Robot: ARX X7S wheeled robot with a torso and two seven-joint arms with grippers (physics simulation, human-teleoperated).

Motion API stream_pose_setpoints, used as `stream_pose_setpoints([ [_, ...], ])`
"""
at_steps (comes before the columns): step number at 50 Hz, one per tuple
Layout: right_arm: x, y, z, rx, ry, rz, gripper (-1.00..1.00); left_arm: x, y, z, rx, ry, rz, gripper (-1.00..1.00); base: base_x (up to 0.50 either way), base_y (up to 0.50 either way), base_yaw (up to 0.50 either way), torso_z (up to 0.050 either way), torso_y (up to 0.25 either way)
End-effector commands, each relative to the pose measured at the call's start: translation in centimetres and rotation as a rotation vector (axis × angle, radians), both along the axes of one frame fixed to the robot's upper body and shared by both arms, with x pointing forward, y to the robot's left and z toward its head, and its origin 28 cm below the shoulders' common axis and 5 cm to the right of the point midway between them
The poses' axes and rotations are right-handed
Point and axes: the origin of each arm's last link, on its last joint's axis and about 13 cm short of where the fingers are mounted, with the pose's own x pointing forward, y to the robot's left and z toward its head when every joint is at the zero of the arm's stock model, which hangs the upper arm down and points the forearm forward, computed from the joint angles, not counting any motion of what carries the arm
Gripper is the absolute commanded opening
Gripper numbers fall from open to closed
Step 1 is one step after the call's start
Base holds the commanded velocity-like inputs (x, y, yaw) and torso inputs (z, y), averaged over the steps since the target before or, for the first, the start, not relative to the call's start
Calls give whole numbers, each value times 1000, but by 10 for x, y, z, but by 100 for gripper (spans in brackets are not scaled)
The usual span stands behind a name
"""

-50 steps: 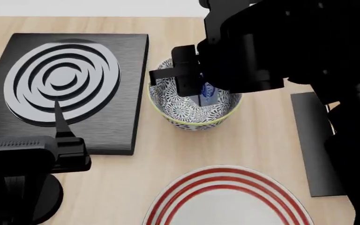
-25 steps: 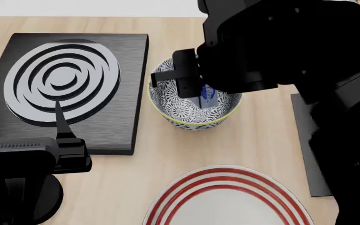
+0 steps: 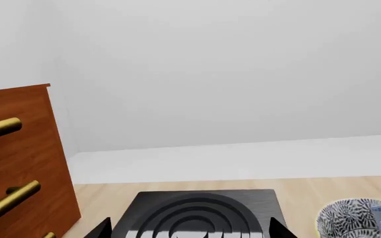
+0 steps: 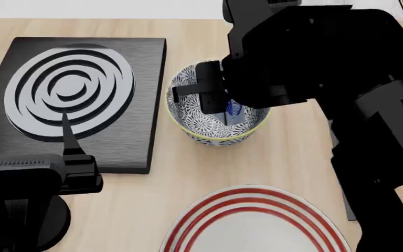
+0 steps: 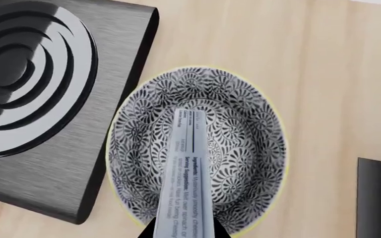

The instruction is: Pick up the cream cheese and put it in the bowl.

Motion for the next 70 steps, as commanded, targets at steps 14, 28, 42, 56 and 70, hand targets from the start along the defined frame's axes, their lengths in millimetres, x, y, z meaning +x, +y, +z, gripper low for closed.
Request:
stream_pose_setpoints([
  [14, 11, 1, -10, -9, -4, 10, -100, -1, -1, 1, 2, -4, -10, 100, 0, 0, 0, 0, 1],
  [28, 18, 1, -12, -15, -11, 3, -100, -2, -1, 1, 6, -7, -15, 100, 0, 0, 0, 0, 0],
  [42, 23, 0, -18, -13, -8, 5, -100, -2, -1, 1, 8, -8, -13, 100, 0, 0, 0, 1, 1],
  [56, 24, 1, -25, -11, -2, 7, -100, -2, -1, 0, 11, -7, -12, 100, 0, 0, 0, 0, 0],
  [70, 25, 2, -30, -19, -2, 13, -100, -2, -1, 0, 10, -6, -11, 100, 0, 0, 0, 0, 1],
])
